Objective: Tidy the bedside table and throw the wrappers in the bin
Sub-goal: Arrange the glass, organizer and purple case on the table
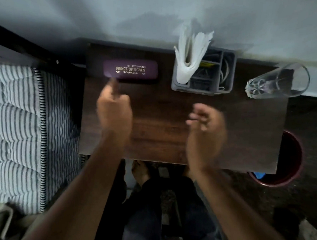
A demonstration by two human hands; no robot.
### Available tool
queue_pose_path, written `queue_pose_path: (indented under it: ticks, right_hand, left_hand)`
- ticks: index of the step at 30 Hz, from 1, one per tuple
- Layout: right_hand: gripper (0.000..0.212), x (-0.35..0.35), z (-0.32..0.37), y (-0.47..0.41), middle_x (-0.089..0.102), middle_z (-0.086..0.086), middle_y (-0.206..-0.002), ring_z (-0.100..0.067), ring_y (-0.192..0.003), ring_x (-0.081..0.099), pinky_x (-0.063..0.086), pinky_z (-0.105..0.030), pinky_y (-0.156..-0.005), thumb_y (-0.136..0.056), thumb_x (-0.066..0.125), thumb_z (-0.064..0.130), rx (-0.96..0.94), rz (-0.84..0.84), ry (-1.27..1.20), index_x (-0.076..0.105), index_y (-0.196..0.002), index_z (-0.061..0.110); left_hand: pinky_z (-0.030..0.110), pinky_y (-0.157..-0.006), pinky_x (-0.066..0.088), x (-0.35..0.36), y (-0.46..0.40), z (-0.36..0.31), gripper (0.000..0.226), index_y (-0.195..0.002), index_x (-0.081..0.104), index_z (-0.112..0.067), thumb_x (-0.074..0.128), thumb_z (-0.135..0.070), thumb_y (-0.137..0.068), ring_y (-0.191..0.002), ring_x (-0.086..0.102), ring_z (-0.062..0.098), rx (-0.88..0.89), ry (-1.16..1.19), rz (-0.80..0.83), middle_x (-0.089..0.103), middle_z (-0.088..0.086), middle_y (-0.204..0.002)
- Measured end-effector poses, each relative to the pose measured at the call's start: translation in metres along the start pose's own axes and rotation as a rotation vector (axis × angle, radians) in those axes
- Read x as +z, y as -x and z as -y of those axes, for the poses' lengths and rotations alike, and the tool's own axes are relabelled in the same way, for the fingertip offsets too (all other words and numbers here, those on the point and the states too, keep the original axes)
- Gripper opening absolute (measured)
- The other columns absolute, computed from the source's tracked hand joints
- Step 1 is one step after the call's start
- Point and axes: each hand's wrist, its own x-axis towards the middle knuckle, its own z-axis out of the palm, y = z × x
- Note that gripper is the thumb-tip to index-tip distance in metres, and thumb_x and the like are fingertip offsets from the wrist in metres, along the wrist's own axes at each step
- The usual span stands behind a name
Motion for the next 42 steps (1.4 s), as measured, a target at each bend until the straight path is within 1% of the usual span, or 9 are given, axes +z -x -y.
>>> queue_pose_path:
  ticks: [3, 7, 20, 26, 30, 32, 35, 39, 42]
  right_hand:
    - [0.070, 0.046, 0.010, 0.011, 0.053, -0.011, -0.148, -0.015, -0.131, 0.055, 0.043, -0.032, -0.116, -0.079, 0.052, -0.009, -0.093, 0.342, 0.073, 0.050, -0.147, 0.008]
    - [0.087, 0.098, 0.021, -0.014, 0.013, -0.019, -0.169, -0.024, -0.158, 0.012, 0.000, -0.013, -0.121, -0.084, 0.059, -0.005, -0.205, 0.437, 0.259, 0.014, -0.159, -0.002]
    - [0.088, 0.120, 0.007, -0.029, 0.015, -0.010, -0.170, -0.019, -0.157, 0.017, 0.019, -0.035, -0.128, -0.089, 0.062, 0.003, -0.068, 0.477, 0.245, 0.012, -0.161, 0.007]
    - [0.090, 0.103, 0.025, -0.017, 0.013, -0.009, -0.171, -0.017, -0.157, 0.014, 0.015, -0.028, -0.127, -0.090, 0.061, 0.006, -0.086, 0.411, 0.285, 0.007, -0.162, 0.009]
    - [0.077, 0.043, 0.031, 0.006, 0.050, 0.005, -0.154, -0.004, -0.136, 0.053, 0.047, -0.024, -0.111, -0.080, 0.053, 0.012, -0.058, 0.350, 0.060, 0.038, -0.155, 0.019]
    - [0.064, 0.006, 0.031, 0.007, 0.065, 0.007, -0.136, -0.003, -0.117, 0.066, 0.057, -0.023, -0.095, -0.079, 0.051, 0.010, -0.122, 0.179, 0.053, 0.054, -0.142, 0.018]
    - [0.065, -0.035, 0.023, -0.018, 0.063, 0.001, -0.135, -0.009, -0.119, 0.062, 0.056, -0.037, -0.100, -0.078, 0.054, 0.003, -0.073, -0.073, 0.098, 0.053, -0.143, 0.013]
    - [0.081, -0.052, 0.022, -0.063, 0.056, 0.003, -0.148, 0.005, -0.119, 0.055, 0.055, -0.034, -0.103, -0.084, 0.055, -0.006, 0.162, 0.099, 0.036, 0.033, -0.158, 0.015]
    - [0.083, -0.044, 0.019, -0.082, 0.071, 0.011, -0.091, 0.007, -0.061, 0.053, 0.046, -0.016, -0.052, -0.080, 0.055, -0.005, 0.189, 0.181, 0.045, 0.034, -0.158, 0.017]
  left_hand:
    - [0.015, -0.057, 0.047, -0.026, -0.026, 0.007, 0.058, -0.146, 0.051, 0.000, 0.050, 0.004, -0.087, -0.061, 0.056, -0.004, -0.063, 0.016, -0.059, 0.073, 0.017, -0.107]
    - [0.010, -0.045, 0.034, -0.028, -0.044, 0.004, 0.070, -0.154, 0.043, -0.006, 0.051, 0.009, -0.086, -0.045, 0.045, -0.004, -0.063, -0.008, 0.068, 0.057, -0.001, -0.084]
    - [0.035, -0.084, 0.051, -0.023, -0.056, -0.006, 0.098, -0.159, 0.032, -0.029, 0.047, -0.013, -0.064, -0.094, 0.064, 0.019, -0.119, 0.023, 0.284, 0.069, 0.009, -0.130]
    - [0.011, -0.059, 0.044, -0.025, -0.051, -0.004, 0.101, -0.165, 0.005, -0.019, 0.052, 0.005, -0.079, -0.079, 0.057, -0.010, -0.081, 0.001, 0.222, 0.063, 0.004, -0.135]
    - [0.013, -0.055, 0.043, -0.037, -0.031, 0.005, 0.097, -0.164, 0.004, -0.016, 0.050, 0.014, -0.084, -0.049, 0.051, -0.017, -0.077, 0.018, 0.182, 0.049, -0.013, -0.081]
    - [0.019, -0.078, 0.051, -0.037, -0.012, 0.007, 0.094, -0.164, 0.009, -0.013, 0.045, 0.020, -0.084, -0.092, 0.062, -0.022, -0.060, 0.038, 0.240, 0.063, -0.012, -0.114]
    - [0.003, -0.083, 0.047, -0.012, 0.018, -0.003, 0.093, -0.162, 0.017, -0.009, 0.038, 0.028, -0.080, -0.149, 0.039, 0.015, -0.030, 0.050, 0.412, 0.037, 0.015, -0.164]
    - [-0.002, -0.077, 0.044, 0.035, 0.041, -0.028, 0.096, -0.163, 0.018, -0.013, 0.039, 0.027, -0.078, -0.118, 0.048, -0.019, 0.020, 0.018, 0.541, 0.051, -0.014, -0.150]
    - [0.015, -0.077, 0.048, 0.055, 0.042, -0.034, 0.098, -0.163, 0.021, -0.022, 0.048, 0.014, -0.076, -0.072, 0.054, -0.026, 0.001, -0.009, 0.534, 0.063, -0.042, -0.106]
